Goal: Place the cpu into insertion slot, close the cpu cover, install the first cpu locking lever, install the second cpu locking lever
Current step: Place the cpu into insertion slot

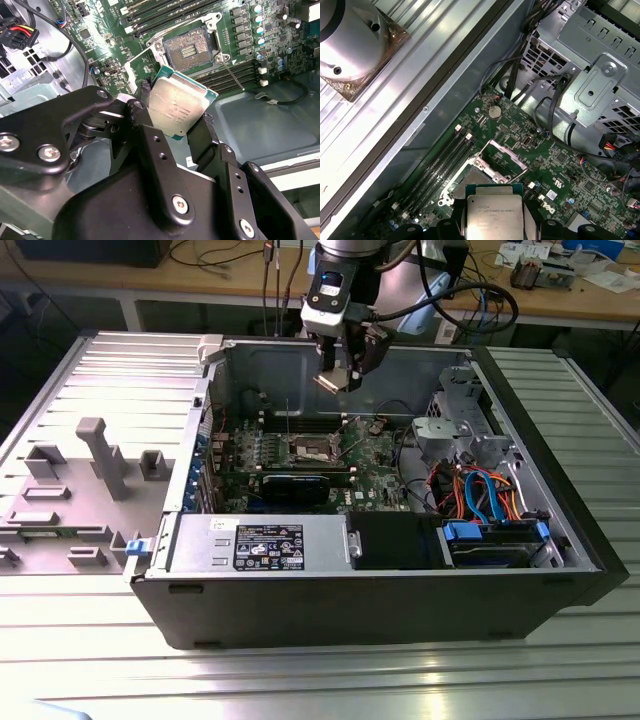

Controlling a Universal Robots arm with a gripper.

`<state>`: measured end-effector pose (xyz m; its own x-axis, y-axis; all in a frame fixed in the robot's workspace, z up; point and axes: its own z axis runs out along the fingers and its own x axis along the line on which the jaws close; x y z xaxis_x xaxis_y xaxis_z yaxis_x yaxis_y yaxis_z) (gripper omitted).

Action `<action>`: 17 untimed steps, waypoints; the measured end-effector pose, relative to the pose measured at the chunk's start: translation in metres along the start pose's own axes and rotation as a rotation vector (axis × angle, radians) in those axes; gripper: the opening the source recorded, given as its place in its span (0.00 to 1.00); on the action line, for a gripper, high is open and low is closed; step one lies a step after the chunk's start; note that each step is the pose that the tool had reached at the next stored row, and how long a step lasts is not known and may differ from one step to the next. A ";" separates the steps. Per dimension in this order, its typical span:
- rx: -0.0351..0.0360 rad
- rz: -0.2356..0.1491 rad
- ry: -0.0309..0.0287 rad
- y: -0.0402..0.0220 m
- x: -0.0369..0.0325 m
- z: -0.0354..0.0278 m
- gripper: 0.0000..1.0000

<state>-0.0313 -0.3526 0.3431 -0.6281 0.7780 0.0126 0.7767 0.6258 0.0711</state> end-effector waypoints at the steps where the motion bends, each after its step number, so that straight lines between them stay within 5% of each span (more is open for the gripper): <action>1: 0.0000 0.000 0.0000 0.0000 0.0000 0.0000 0.55; 11: 0.0000 0.001 0.0000 0.0000 0.0000 0.0000 0.55; 17: -0.0005 0.043 -0.0031 0.0000 0.0000 0.0006 0.55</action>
<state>-0.0313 -0.3526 0.3424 -0.5939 0.8044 0.0126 0.8030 0.5918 0.0710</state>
